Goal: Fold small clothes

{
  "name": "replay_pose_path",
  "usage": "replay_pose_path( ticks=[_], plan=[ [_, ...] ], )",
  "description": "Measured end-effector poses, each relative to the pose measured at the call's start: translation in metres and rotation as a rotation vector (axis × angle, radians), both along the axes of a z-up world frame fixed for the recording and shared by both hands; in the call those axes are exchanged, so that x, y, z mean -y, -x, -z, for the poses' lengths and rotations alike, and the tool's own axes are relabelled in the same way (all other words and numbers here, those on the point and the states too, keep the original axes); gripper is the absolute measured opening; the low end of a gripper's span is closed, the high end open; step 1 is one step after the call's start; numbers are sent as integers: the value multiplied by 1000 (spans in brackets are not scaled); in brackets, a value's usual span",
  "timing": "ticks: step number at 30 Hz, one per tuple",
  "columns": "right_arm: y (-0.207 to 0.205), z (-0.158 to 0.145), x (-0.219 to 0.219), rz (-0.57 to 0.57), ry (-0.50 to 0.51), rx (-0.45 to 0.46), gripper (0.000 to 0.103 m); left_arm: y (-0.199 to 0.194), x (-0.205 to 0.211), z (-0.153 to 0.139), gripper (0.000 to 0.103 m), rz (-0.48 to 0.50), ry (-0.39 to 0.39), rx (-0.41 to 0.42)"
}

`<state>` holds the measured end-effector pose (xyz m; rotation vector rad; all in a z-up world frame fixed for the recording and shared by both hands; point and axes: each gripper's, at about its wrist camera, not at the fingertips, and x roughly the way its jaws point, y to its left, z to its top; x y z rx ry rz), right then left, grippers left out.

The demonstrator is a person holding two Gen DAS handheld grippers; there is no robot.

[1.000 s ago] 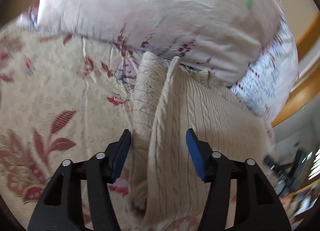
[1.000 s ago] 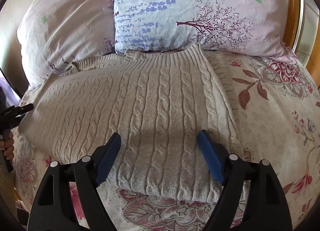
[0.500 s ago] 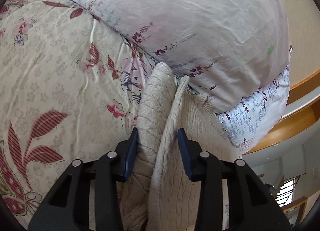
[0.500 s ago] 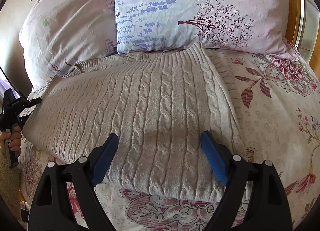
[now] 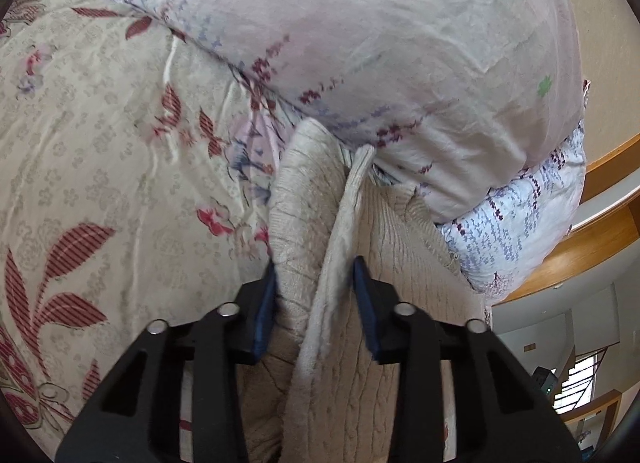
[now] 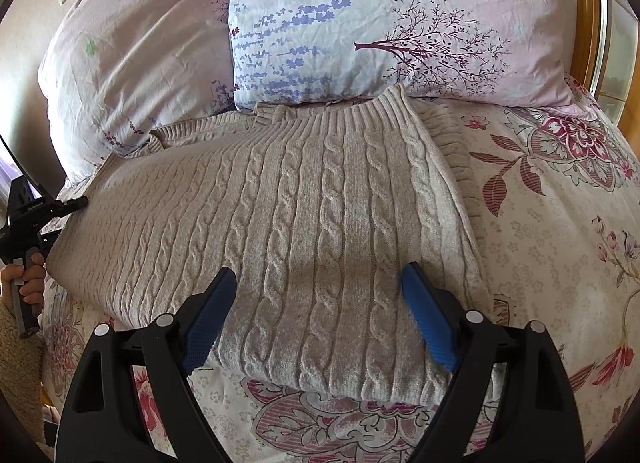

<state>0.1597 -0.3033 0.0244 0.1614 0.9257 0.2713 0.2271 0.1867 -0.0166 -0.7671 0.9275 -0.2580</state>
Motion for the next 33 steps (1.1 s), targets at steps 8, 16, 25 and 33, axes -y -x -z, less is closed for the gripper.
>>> replay_pose_path(
  ticks=[8, 16, 25, 33],
  plan=[
    [1, -2, 1, 4, -13, -1, 86, -1, 10, -1, 22, 4, -10, -21],
    [6, -21, 9, 11, -87, 43, 86, 6, 31, -42, 18, 28, 64, 80],
    [12, -41, 8, -29, -151, 105, 86, 2, 100, -84, 18, 110, 144, 137],
    [-7, -43, 7, -63, -328, 52, 86, -16, 200, -66, 17, 267, 205, 81]
  ],
)
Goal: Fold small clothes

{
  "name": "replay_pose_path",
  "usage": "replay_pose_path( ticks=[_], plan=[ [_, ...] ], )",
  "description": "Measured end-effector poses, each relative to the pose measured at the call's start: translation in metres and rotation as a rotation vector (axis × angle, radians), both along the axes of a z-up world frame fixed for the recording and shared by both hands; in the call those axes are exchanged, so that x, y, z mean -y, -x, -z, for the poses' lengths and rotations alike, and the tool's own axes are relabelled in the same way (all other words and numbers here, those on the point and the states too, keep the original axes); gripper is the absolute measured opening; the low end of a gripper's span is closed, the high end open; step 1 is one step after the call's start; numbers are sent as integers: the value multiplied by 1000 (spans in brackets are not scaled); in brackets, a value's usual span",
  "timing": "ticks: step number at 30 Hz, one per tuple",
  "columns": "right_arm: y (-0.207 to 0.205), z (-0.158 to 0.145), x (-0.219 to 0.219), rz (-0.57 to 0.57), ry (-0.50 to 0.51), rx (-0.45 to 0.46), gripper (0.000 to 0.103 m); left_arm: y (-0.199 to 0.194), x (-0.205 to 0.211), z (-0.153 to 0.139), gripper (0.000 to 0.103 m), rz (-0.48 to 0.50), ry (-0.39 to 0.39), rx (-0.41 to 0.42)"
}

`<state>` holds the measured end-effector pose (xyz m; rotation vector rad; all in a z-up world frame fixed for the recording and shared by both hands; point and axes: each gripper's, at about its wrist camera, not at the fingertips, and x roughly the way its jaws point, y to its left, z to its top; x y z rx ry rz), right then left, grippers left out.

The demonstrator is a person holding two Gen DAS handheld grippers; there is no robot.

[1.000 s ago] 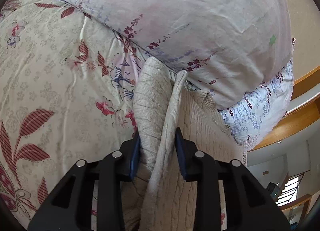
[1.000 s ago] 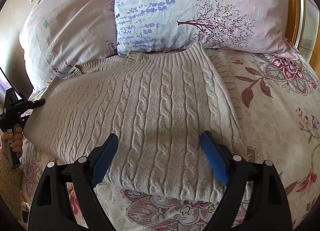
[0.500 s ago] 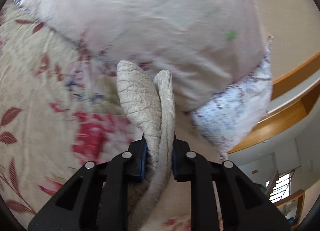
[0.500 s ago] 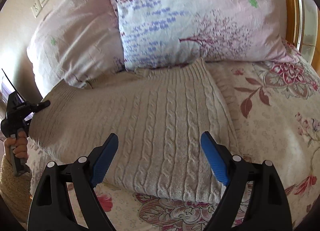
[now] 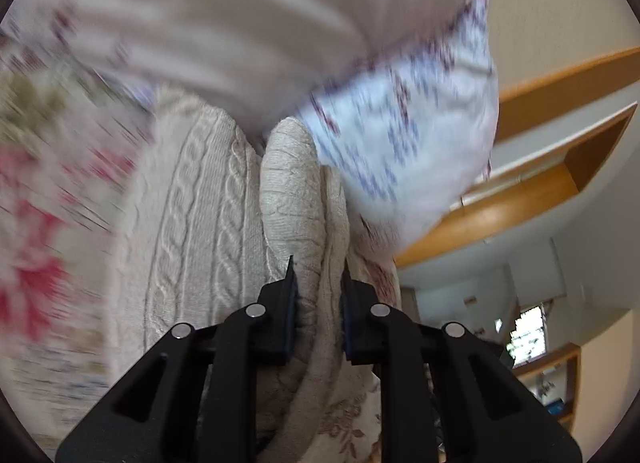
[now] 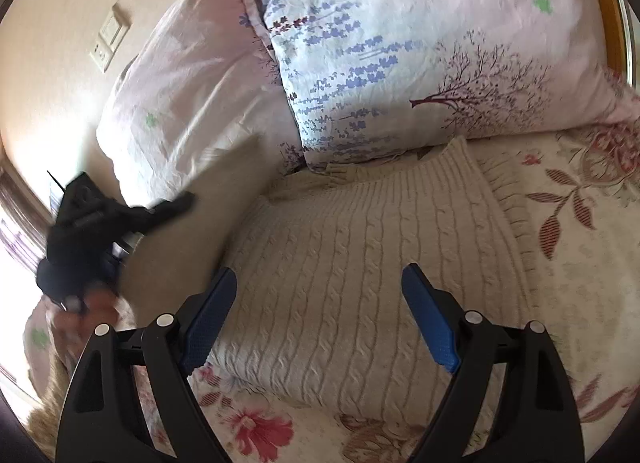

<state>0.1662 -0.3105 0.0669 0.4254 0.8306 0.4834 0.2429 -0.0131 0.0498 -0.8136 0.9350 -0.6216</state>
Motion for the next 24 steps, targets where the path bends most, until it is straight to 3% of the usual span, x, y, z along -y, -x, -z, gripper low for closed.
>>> replay_pose_path(
  ticks=[4, 6, 9, 11, 13, 17, 20, 24],
  plan=[
    [-10, 10, 4, 2, -74, -56, 86, -8, 34, 20, 20, 57, -57, -38],
    [-15, 15, 7, -6, -112, -92, 86, -9, 35, 23, 23, 86, -30, -38],
    [-21, 18, 5, -23, -153, -125, 86, -5, 28, 15, 45, 137, 39, -30],
    [-25, 19, 3, -38, -187, -143, 86, 4, 14, 2, 52, 124, 41, 15],
    [-29, 21, 2, -53, -223, -163, 86, 13, -2, -9, 59, 79, -23, 73],
    [-36, 27, -6, -65, -246, -214, 75, 27, -30, -21, 66, -22, -247, 133],
    [-41, 34, -16, -94, -250, -255, 71, 25, -37, -9, 66, -38, -341, 101],
    [-45, 41, -29, -96, -210, -272, 66, 23, -33, 16, 66, 3, -407, 37]
  ],
)
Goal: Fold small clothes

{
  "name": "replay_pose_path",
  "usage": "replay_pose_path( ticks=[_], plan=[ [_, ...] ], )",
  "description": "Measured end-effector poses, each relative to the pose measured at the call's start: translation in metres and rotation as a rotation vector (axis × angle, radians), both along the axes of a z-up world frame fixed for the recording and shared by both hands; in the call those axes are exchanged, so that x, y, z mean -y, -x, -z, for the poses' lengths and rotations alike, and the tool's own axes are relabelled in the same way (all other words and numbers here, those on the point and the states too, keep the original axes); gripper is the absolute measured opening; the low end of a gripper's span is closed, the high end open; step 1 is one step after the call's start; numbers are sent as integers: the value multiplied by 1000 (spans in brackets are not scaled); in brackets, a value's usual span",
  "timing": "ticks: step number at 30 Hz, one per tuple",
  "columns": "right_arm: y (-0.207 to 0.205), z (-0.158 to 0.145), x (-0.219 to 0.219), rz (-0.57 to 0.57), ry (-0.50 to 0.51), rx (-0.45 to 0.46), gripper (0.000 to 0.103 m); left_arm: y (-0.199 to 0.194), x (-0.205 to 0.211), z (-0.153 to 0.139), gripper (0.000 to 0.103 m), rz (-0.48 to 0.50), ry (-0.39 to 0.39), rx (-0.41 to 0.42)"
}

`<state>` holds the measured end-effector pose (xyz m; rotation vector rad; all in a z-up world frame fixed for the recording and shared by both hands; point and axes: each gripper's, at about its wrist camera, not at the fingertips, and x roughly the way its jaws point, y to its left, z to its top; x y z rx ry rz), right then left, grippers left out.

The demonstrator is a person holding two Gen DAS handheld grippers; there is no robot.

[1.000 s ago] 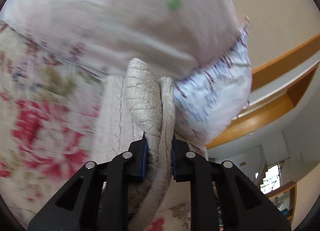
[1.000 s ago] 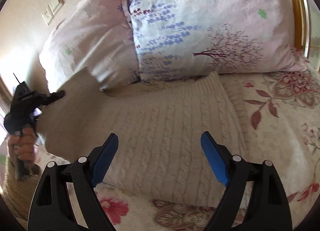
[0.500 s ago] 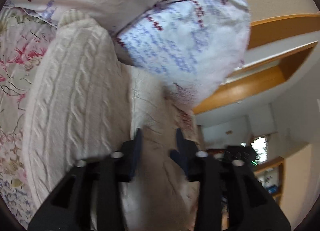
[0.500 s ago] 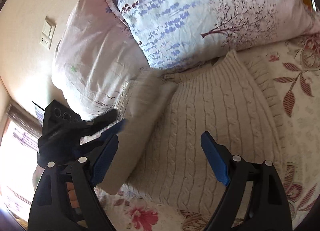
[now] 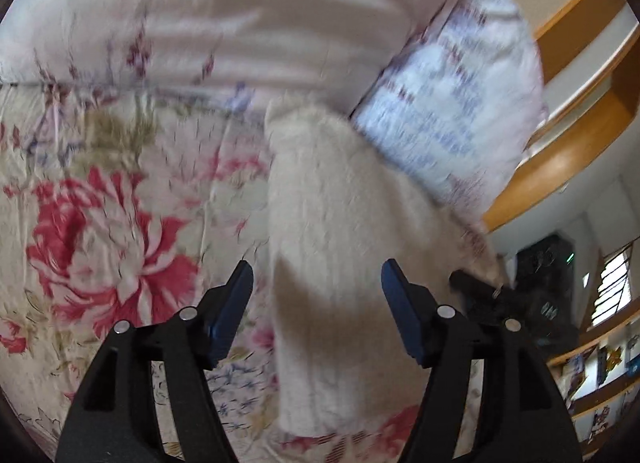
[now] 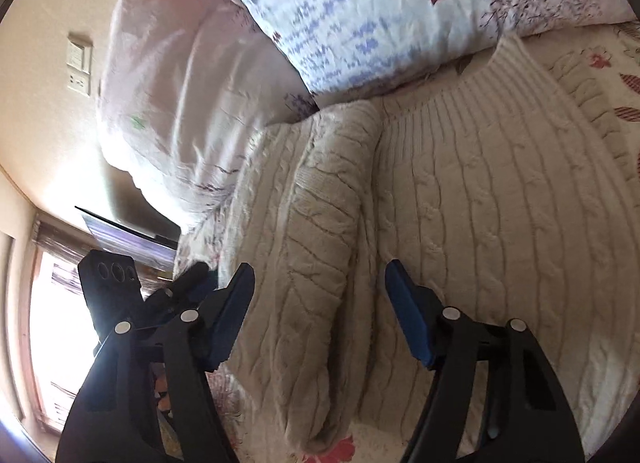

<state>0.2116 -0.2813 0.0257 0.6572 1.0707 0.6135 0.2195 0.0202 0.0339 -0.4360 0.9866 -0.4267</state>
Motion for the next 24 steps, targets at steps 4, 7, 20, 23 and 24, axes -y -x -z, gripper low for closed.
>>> replay_pose_path(
  ticks=[4, 7, 20, 23, 24],
  plan=[
    [-4, 0, -10, -29, 1, -2, 52, 3, 2, 15, 66, 24, -4, -23],
    [-12, 6, -12, -18, -27, -25, 52, 1, 0, 18, 68, 26, 20, -41],
    [-13, -44, -35, 9, 183, 207, 18, 6, -14, 11, 72, -13, 121, -58],
    [-2, -74, -28, 18, 337, 319, 18, 8, -11, 9, 73, 5, 122, -52],
    [0, -78, -23, 25, 370, 333, 18, 8, -9, 8, 75, 13, 129, -48]
  ],
)
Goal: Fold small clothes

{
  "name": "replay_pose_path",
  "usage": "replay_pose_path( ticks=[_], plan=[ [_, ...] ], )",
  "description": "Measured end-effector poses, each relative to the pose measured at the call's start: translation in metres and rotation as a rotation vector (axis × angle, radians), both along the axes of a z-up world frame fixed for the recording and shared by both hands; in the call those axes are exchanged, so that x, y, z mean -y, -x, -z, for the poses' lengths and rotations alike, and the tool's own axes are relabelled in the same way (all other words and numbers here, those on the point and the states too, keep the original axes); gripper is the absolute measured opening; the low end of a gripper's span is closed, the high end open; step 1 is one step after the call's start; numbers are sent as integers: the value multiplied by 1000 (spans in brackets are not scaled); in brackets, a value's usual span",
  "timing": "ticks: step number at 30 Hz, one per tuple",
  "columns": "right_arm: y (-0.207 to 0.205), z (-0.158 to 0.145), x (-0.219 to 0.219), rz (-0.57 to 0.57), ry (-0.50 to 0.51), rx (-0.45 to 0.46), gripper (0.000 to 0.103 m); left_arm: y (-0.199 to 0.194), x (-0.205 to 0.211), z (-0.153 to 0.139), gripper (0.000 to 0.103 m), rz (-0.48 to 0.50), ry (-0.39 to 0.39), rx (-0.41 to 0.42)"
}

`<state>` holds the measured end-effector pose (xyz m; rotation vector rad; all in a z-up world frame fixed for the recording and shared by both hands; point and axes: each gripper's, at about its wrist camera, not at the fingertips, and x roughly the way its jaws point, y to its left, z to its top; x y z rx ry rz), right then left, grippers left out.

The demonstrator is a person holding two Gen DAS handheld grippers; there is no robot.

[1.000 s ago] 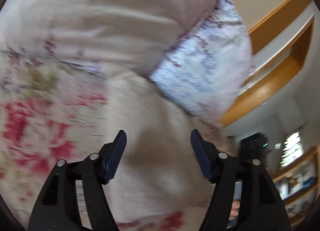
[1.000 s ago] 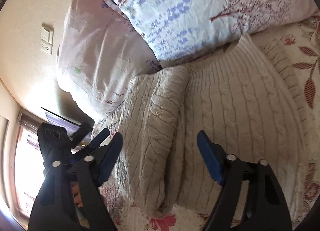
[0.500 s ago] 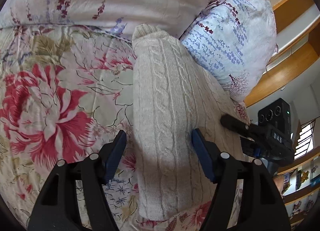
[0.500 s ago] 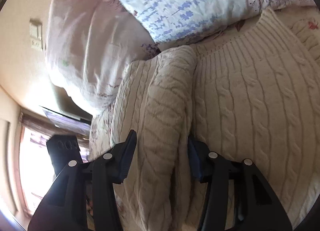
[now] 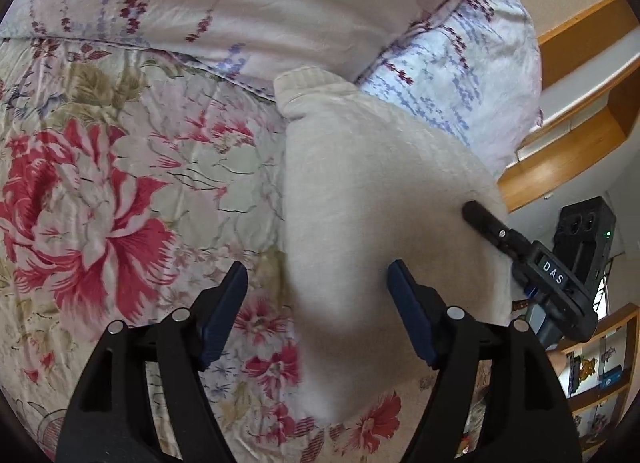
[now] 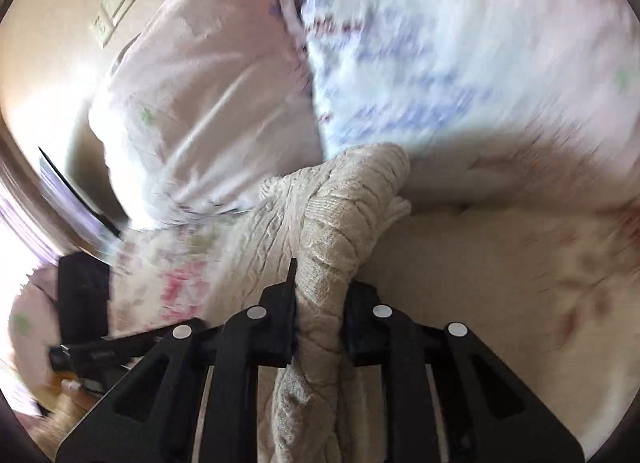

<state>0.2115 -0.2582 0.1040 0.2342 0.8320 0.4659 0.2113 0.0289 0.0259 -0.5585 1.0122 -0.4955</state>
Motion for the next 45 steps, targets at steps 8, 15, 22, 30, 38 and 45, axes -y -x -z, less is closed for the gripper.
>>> replay_pose_path(
  ticks=[8, 15, 22, 30, 38, 45],
  plan=[
    [0, 23, 74, 203, 247, -47, 18, 5, 31, -4, 76, 90, -1, 27],
    [0, 38, 93, 207, 177, -49, 18, 6, 49, 1, 76, 120, -16, 6],
    [10, 39, 103, 214, 127, -20, 18, 8, 61, -1, 76, 149, -35, 21],
    [1, 64, 120, 260, 127, -104, 21, 8, 69, 2, 76, 163, -41, 7],
    [34, 52, 148, 268, -37, -136, 46, 14, 72, 3, 76, 185, -17, 10],
    [62, 69, 159, 246, -142, -186, 26, 17, 81, 11, 64, 192, -30, -13]
  ],
)
